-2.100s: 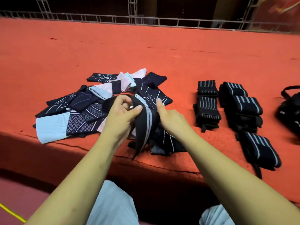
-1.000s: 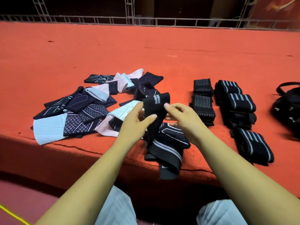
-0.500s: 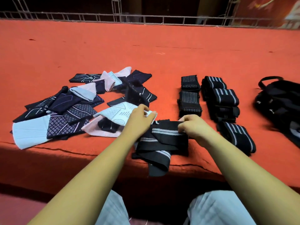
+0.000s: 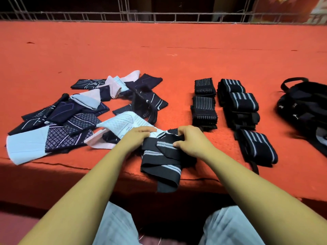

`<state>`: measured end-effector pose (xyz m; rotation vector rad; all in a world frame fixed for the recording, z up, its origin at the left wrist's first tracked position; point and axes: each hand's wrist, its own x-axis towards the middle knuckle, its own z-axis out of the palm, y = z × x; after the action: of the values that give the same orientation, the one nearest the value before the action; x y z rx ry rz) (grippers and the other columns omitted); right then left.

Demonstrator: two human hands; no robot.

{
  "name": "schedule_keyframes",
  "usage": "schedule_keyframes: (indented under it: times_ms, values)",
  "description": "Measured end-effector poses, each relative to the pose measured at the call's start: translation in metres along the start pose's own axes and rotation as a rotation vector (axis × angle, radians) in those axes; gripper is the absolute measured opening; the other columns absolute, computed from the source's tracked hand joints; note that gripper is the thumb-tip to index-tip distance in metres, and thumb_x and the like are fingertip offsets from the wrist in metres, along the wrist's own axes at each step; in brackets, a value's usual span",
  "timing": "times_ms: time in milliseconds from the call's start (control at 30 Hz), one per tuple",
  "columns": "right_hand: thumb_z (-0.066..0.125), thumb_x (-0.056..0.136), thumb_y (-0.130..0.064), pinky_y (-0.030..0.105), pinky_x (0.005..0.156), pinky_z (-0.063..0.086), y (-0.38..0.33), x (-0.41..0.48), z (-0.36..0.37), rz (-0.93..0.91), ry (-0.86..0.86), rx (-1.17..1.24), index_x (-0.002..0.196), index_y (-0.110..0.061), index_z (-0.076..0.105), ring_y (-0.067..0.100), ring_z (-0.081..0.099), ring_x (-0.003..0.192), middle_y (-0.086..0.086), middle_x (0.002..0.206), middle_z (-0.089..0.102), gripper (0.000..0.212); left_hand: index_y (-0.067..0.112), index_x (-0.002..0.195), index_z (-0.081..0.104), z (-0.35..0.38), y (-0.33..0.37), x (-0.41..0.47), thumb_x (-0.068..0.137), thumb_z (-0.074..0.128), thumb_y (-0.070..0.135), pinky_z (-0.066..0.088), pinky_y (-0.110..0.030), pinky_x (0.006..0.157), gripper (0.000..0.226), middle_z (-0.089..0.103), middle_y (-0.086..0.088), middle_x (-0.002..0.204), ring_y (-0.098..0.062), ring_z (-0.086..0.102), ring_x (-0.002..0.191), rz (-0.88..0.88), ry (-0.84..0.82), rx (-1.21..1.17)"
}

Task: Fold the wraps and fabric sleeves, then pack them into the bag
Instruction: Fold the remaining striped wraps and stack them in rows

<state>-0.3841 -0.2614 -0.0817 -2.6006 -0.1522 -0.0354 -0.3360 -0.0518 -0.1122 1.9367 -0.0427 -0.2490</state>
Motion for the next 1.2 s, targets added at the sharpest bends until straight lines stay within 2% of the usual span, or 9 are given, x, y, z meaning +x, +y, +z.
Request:
schedule_keyframes:
  times_ms: [133,267,333,400,500,633,800,967,1200]
  values:
    - [0.078,0.076,-0.015,0.019,0.053,0.028,0.021,-0.011,-0.006,0.021,0.032,0.097,0.061,-0.019,0.037,0.013,0.040,0.061,-0.007,0.059,0.044,0.043,0.012,0.115,0.073,-0.005,-0.008,0.002,0.091,0.053,-0.007,0.043,-0.034,0.110,0.036,0.069,0.004,0.122,-0.015,0.062,0.113,-0.009,-0.035,-0.090]
    - [0.078,0.078,-0.019,0.034,0.059,0.031,0.032,-0.021,0.001,0.041,0.035,0.086,0.064,-0.020,0.038,0.020,0.045,0.067,-0.004,0.061,0.048,0.042,0.017,0.114,0.073,-0.010,-0.018,0.004,0.094,0.057,-0.003,0.042,-0.026,0.108,0.032,0.067,0.010,0.125,-0.012,0.059,0.122,0.055,-0.064,-0.057]
    - [0.075,0.080,-0.023,0.035,0.066,0.036,0.024,-0.019,-0.002,0.051,-0.002,-0.070,0.072,-0.019,0.043,0.026,0.054,0.081,0.000,0.076,0.059,0.034,0.019,0.113,0.073,-0.010,-0.021,0.005,0.095,0.059,0.001,0.044,-0.016,0.098,0.029,0.067,0.011,0.124,-0.010,0.060,0.119,0.094,-0.056,-0.026]
    - [0.068,0.081,-0.017,0.038,0.084,0.045,0.008,-0.012,-0.007,-0.003,0.031,-0.279,0.094,-0.013,0.055,0.032,0.056,0.104,0.010,0.106,0.062,0.019,0.018,0.117,0.072,-0.009,-0.021,0.003,0.095,0.060,0.004,0.043,-0.006,0.087,0.028,0.067,0.011,0.124,-0.006,0.061,0.115,0.122,-0.043,0.007]
    - [0.058,0.083,-0.011,0.043,0.097,0.044,-0.025,0.003,-0.007,-0.192,0.041,-0.228,0.116,-0.003,0.059,0.035,0.054,0.116,0.015,0.120,0.060,0.034,0.017,0.118,0.071,-0.009,-0.021,0.003,0.096,0.061,0.006,0.041,0.000,0.082,0.027,0.066,0.011,0.123,-0.003,0.061,0.111,0.148,-0.042,0.024]
    - [0.065,0.090,-0.041,0.039,0.088,0.049,-0.054,0.014,0.012,-0.154,-0.181,-0.145,0.114,-0.005,0.067,0.033,0.061,0.106,0.014,0.113,0.068,0.043,0.014,0.121,0.070,-0.010,-0.023,0.003,0.094,0.063,0.007,0.044,-0.013,0.097,0.028,0.068,0.007,0.123,-0.006,0.061,0.115,0.150,-0.048,0.013]
    - [0.077,0.083,-0.032,0.043,0.096,0.048,-0.039,0.014,0.033,-0.057,-0.164,-0.040,0.111,-0.014,0.068,0.030,0.062,0.110,0.011,0.115,0.067,0.035,0.012,0.123,0.069,-0.009,-0.026,0.004,0.094,0.063,0.005,0.042,-0.009,0.092,0.030,0.068,0.006,0.123,-0.002,0.061,0.108,0.154,-0.024,-0.002]
    - [0.072,0.086,-0.022,0.038,0.090,0.049,-0.033,0.013,0.042,0.002,-0.061,0.124,0.088,-0.022,0.070,0.024,0.063,0.098,-0.002,0.087,0.062,0.003,0.010,0.124,0.068,-0.008,-0.028,0.005,0.094,0.063,0.004,0.041,0.000,0.085,0.031,0.068,0.006,0.122,0.005,0.060,0.102,0.164,-0.022,0.006]
    - [0.068,0.087,-0.014,0.040,0.094,0.041,-0.024,0.010,0.047,-0.079,0.001,0.304,0.073,-0.034,0.060,0.023,0.051,0.097,-0.007,0.088,0.044,0.026,0.008,0.119,0.070,-0.009,-0.028,0.005,0.093,0.064,0.003,0.044,-0.002,0.087,0.027,0.067,0.008,0.119,0.017,0.060,0.092,0.185,-0.018,0.032]
